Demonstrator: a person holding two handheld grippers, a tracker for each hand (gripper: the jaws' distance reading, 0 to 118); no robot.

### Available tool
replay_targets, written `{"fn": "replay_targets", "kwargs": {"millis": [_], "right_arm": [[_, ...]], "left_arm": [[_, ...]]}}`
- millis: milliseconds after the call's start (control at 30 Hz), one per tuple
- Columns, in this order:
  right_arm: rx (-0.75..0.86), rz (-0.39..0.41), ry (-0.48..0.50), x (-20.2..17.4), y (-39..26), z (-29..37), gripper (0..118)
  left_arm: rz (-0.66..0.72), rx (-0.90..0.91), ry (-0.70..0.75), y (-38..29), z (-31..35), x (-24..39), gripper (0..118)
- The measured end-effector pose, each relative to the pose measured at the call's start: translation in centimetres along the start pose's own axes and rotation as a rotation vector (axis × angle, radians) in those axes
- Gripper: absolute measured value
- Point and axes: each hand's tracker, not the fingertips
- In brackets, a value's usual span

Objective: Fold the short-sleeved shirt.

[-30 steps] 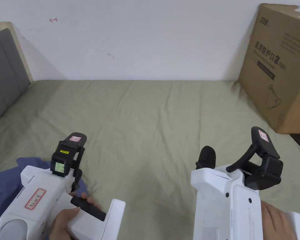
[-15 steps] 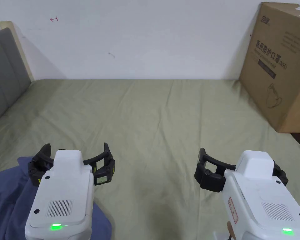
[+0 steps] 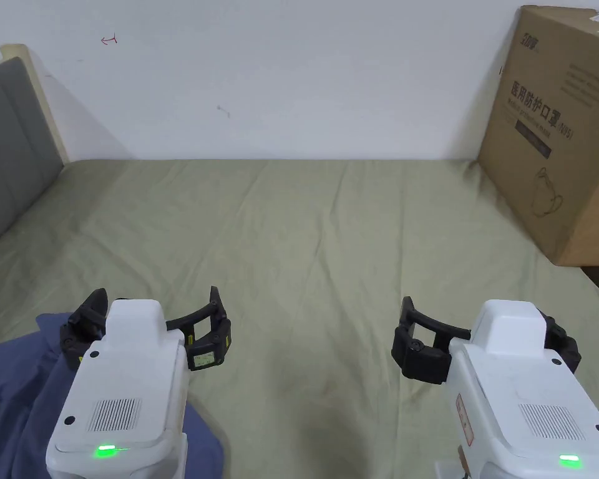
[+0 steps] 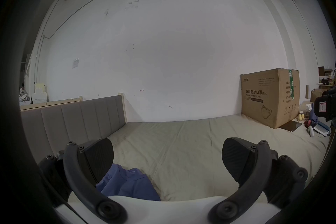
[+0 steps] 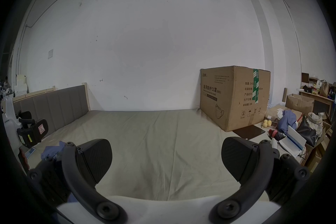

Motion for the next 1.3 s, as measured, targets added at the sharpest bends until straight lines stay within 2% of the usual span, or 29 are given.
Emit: {"fn": "replay_targets", "kwargs": {"millis": [400,567,600,633,667,700,733,800,1100,1300], "right_arm": [[0.007,0.006,-0.006,0.1,0.2,0.1,117],[-0.011,0.015,-0.024,0.1,0.6,0.2,112],[-0.011,0.01,-0.024,0.2,0.7,0.3,106],[-0.002,-0.002,-0.012,0.4,0.6,0.4,92],[0.001,-0.006,-0.003,0.5,0.6,0.4,73],[-0.001,-0.004,-0.004,0.4,0.7,0.3,45],[-0.017,0.021,-0.015,0.3,0.8,0.1,3],[-0.01,0.043,-0.023,0.3,0.7,0.1,0],[-0.002,0.027,0.019,-0.2,1.0,-0.1,0],[-0.001,0.043,0.12,-3.3,1.1,-1.5,0]], "left_arm": [[0.014,-0.001,-0.019,0.1,0.1,-0.2,118],[0.056,-0.016,-0.041,0.4,0.2,-0.4,109],[0.069,-0.016,-0.045,0.4,0.2,-0.5,97],[0.075,-0.016,-0.037,0.4,0.2,-0.5,67],[0.074,-0.02,-0.026,0.4,0.1,-0.4,36],[0.072,-0.027,-0.009,0.4,-0.1,-0.4,10],[0.067,-0.023,0.011,0.5,-0.3,-0.5,2],[0.086,-0.027,-0.047,0.6,-0.5,-1.0,0],[0.071,-0.034,-0.043,0.8,-0.2,-1.5,0],[0.073,-0.041,0.028,0.3,1.0,-4.5,0]]}}
